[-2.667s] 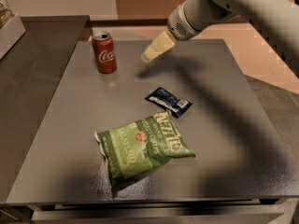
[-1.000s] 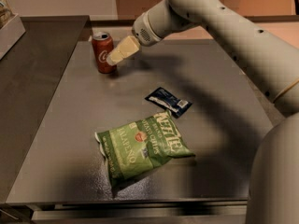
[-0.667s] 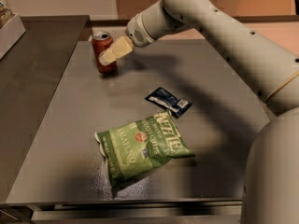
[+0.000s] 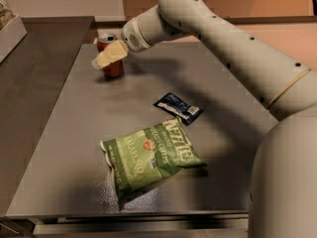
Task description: Pick coke can
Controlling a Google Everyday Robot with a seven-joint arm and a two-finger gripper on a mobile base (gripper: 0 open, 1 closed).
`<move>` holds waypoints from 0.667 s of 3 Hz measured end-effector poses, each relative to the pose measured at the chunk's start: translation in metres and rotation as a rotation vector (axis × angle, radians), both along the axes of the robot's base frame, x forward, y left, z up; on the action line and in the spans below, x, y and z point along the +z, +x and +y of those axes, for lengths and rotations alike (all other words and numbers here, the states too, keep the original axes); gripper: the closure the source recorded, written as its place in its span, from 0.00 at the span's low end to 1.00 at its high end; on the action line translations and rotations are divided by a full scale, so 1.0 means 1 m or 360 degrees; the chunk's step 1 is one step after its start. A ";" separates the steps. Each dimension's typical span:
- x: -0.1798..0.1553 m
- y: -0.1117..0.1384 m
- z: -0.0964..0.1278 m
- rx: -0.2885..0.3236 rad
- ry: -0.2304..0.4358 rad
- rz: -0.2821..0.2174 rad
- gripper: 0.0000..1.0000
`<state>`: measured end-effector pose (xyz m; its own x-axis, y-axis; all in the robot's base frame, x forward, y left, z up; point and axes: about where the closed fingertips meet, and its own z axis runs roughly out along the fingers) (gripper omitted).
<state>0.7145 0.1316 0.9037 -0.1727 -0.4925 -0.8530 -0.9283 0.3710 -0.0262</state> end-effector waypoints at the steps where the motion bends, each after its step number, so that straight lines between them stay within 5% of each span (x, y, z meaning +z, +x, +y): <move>1: -0.002 0.003 0.012 -0.0007 0.0037 0.0002 0.16; 2: -0.003 0.005 0.016 -0.0015 0.0060 0.0004 0.39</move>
Offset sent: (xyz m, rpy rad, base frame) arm 0.0087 0.0144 -0.0005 0.0570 -0.0022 -0.0255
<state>0.7196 0.1474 0.9008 -0.1793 -0.4582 -0.8706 -0.9247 0.3807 -0.0099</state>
